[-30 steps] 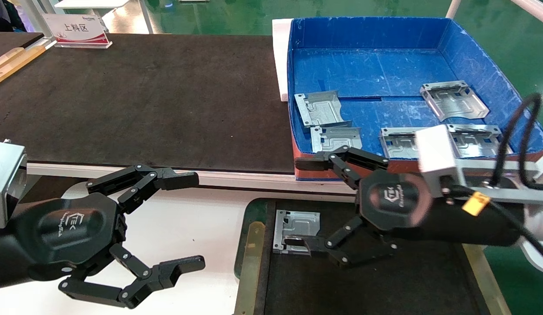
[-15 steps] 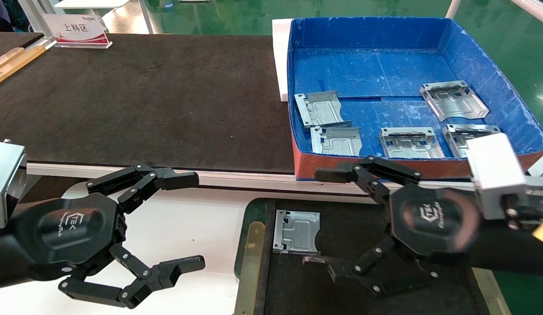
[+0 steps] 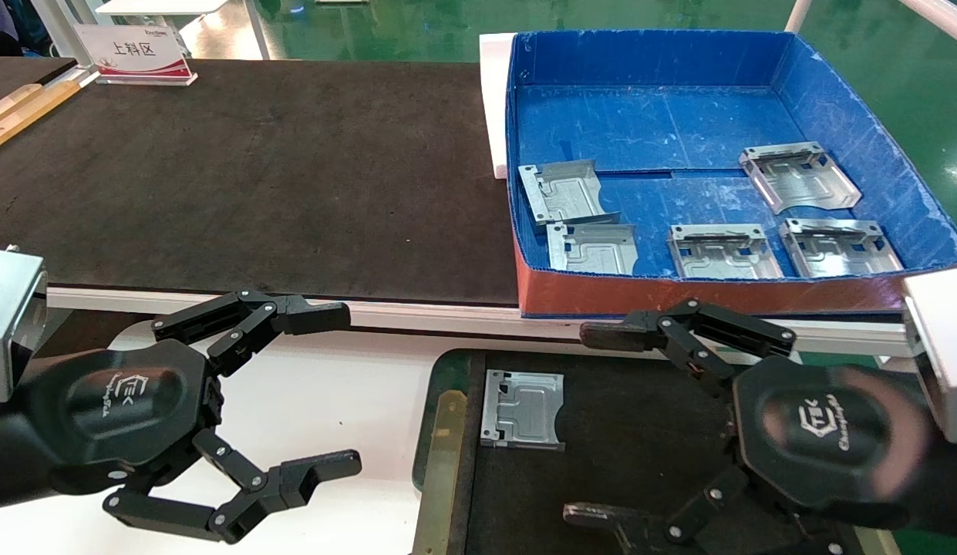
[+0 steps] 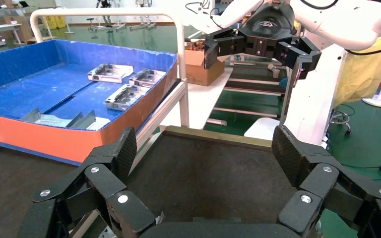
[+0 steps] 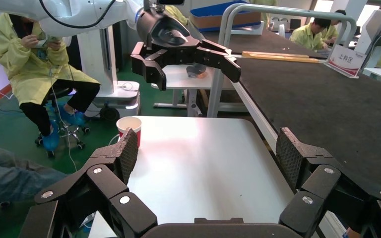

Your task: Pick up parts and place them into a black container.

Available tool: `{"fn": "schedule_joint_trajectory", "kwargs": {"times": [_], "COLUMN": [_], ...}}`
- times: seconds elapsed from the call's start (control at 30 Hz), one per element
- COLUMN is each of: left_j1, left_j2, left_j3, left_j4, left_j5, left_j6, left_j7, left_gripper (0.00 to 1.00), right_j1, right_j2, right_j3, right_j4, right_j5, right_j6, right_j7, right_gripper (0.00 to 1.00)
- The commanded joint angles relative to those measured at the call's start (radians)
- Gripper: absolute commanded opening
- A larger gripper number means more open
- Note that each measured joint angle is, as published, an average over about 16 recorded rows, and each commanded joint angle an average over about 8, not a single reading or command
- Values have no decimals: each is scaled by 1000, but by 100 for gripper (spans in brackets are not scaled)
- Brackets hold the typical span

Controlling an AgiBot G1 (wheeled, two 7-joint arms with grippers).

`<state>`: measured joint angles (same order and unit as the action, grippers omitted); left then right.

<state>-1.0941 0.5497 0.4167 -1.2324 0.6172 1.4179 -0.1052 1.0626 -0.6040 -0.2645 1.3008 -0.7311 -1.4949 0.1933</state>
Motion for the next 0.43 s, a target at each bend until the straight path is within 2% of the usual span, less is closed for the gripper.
{"fn": "schedule_joint_trajectory", "kwargs": {"times": [0.03, 0.43], "left_j1": [0, 0], "left_j2": [0, 0], "left_j3": [0, 0], "left_j4": [0, 0], "left_j5": [0, 0], "left_j6": [0, 0], "left_j7": [0, 0], "left_gripper": [100, 100], "right_j1": [-11, 2], "right_j2": [7, -1], "right_j3": [14, -2], "right_j4": [15, -3], "right_j5": [-1, -1], "right_j6": [1, 1], "right_j7": [7, -1], "right_gripper": [100, 100]}}
